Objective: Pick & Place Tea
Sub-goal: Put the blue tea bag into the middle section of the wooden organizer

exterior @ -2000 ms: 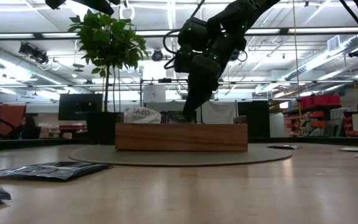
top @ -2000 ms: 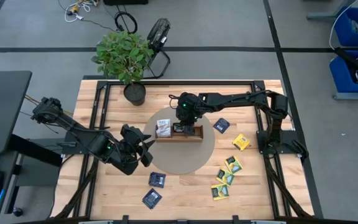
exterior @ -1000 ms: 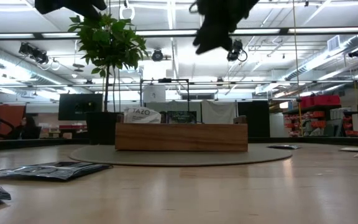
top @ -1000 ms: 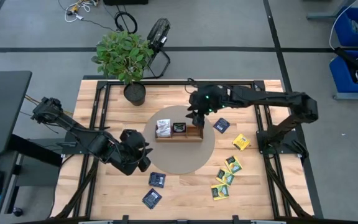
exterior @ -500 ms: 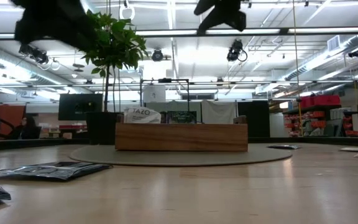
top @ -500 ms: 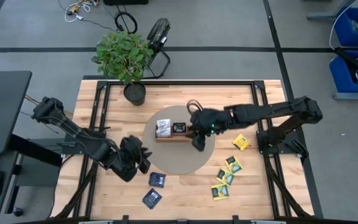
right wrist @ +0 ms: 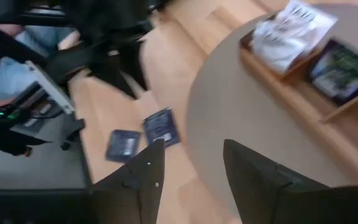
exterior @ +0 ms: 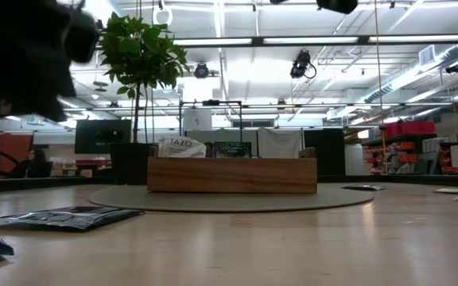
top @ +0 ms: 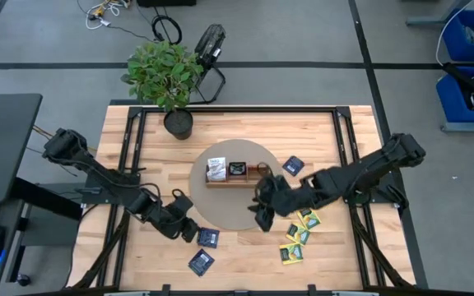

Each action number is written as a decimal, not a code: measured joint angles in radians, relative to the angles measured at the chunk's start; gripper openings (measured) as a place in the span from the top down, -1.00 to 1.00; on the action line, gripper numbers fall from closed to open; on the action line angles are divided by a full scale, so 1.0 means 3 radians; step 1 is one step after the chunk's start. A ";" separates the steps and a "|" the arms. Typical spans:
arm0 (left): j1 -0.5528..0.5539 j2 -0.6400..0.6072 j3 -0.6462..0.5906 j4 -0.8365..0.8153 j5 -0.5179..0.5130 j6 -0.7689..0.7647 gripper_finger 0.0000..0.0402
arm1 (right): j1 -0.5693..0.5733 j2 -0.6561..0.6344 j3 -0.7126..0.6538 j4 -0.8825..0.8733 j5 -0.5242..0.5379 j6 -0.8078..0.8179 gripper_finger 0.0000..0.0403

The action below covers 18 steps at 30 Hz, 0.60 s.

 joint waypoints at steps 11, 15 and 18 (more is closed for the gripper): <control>0.0222 0.0204 -0.0040 0.0247 0.0662 -0.0769 0.18 | 0.0302 0.0372 0.0000 0.0214 0.0128 0.0051 0.14; 0.0250 0.0412 0.0109 0.0227 0.0729 -0.0918 0.07 | 0.0355 0.0437 0.0000 0.0212 0.0104 -0.0111 0.14; 0.0260 0.0660 0.0348 0.0204 0.0747 -0.0906 0.05 | 0.0375 0.0433 0.0001 0.0254 0.0058 -0.0269 0.14</control>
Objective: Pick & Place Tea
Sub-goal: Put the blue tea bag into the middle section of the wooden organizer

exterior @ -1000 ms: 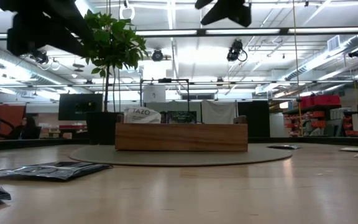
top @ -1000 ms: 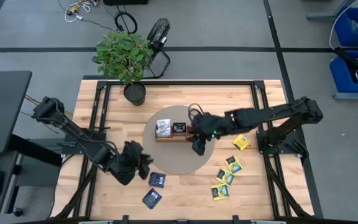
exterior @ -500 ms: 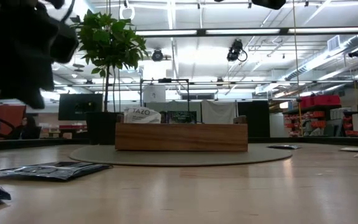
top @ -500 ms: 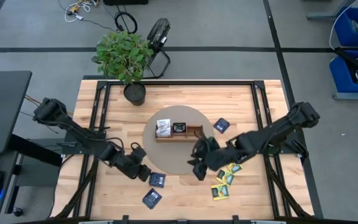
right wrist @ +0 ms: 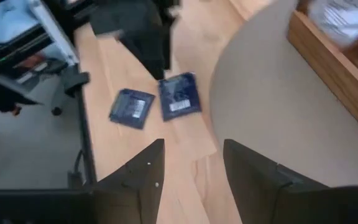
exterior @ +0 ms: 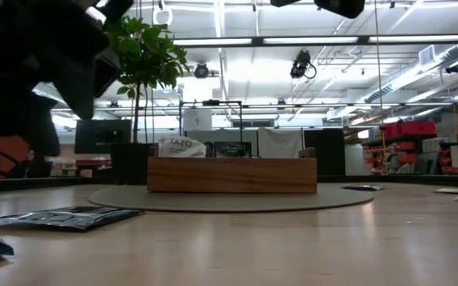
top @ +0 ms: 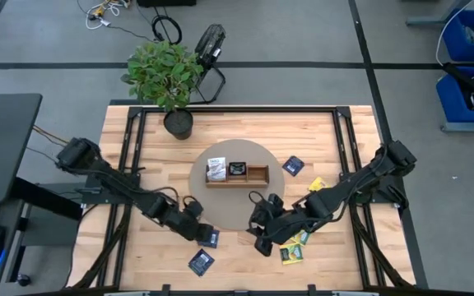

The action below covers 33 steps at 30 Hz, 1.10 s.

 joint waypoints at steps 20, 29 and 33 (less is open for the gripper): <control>0.0192 0.0855 0.1312 -0.1824 -0.0009 0.0608 0.04 | 0.0005 -0.0017 0.0001 0.0107 -0.0302 -0.0431 0.14; 0.0150 0.0971 0.1312 -0.1815 0.0015 0.0520 0.04 | 0.0005 -0.0017 0.0001 0.0112 -0.0301 -0.0415 0.14; 0.0125 0.1058 0.1310 -0.1800 0.0032 0.0519 0.04 | 0.0004 -0.0017 0.0001 0.0109 -0.0298 -0.0389 0.14</control>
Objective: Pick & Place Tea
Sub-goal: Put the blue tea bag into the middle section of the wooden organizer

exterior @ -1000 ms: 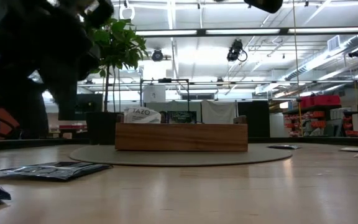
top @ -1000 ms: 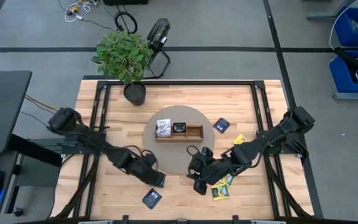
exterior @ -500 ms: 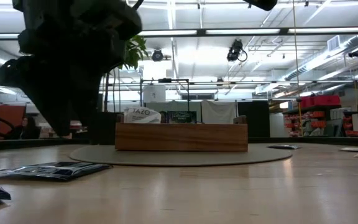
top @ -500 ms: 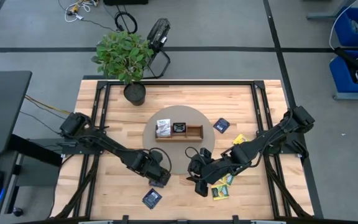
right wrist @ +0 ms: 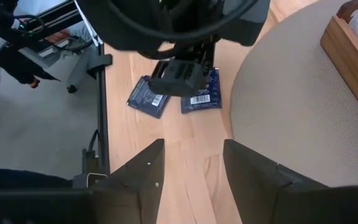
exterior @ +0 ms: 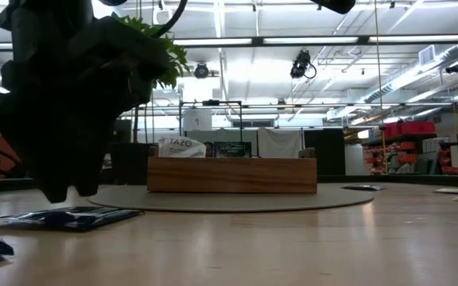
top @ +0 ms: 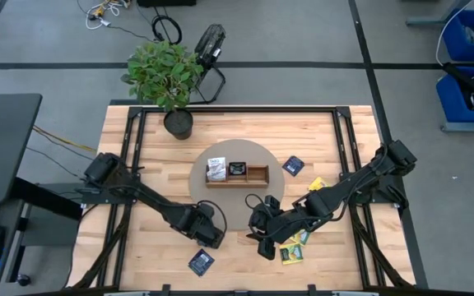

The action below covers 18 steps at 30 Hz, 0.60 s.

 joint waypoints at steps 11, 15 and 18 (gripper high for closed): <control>-0.0055 0.0135 0.0010 0.0016 -0.0004 0.0003 0.04 | -0.0001 0.0000 -0.0001 -0.0004 0.0005 0.0023 0.14; -0.0055 0.0179 0.0018 0.0001 -0.0005 0.0010 0.04 | -0.0003 0.0000 -0.0003 -0.0006 0.0013 0.0022 0.14; -0.0055 0.0193 0.0016 -0.0006 -0.0021 0.0116 0.06 | -0.0003 0.0000 -0.0003 -0.0006 0.0031 0.0022 0.14</control>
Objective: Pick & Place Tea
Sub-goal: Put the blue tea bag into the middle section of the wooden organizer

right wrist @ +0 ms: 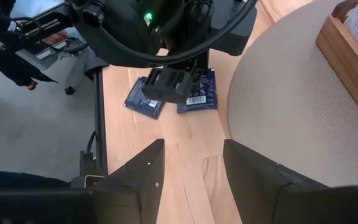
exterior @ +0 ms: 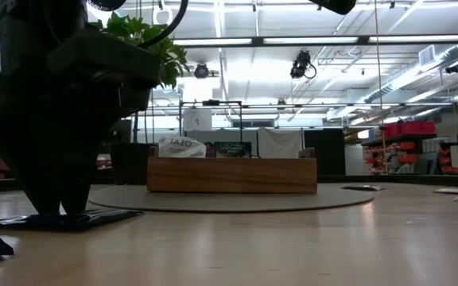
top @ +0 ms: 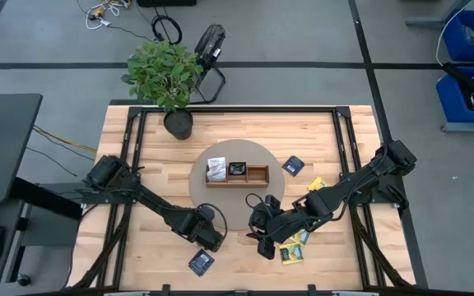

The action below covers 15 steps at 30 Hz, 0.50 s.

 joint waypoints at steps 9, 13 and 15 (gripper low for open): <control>0.0017 0.0099 0.0000 -0.0117 -0.0051 0.0312 0.59 | -0.0001 -0.0001 0.0000 0.0002 0.0000 -0.0004 0.14; 0.0022 0.0119 0.0004 -0.0108 -0.0081 0.0486 0.87 | -0.0001 -0.0001 0.0000 0.0003 0.0000 -0.0004 0.14; 0.0022 0.0119 0.0003 -0.0090 -0.0132 0.0528 0.96 | -0.0001 -0.0001 0.0000 0.0002 0.0000 -0.0003 0.14</control>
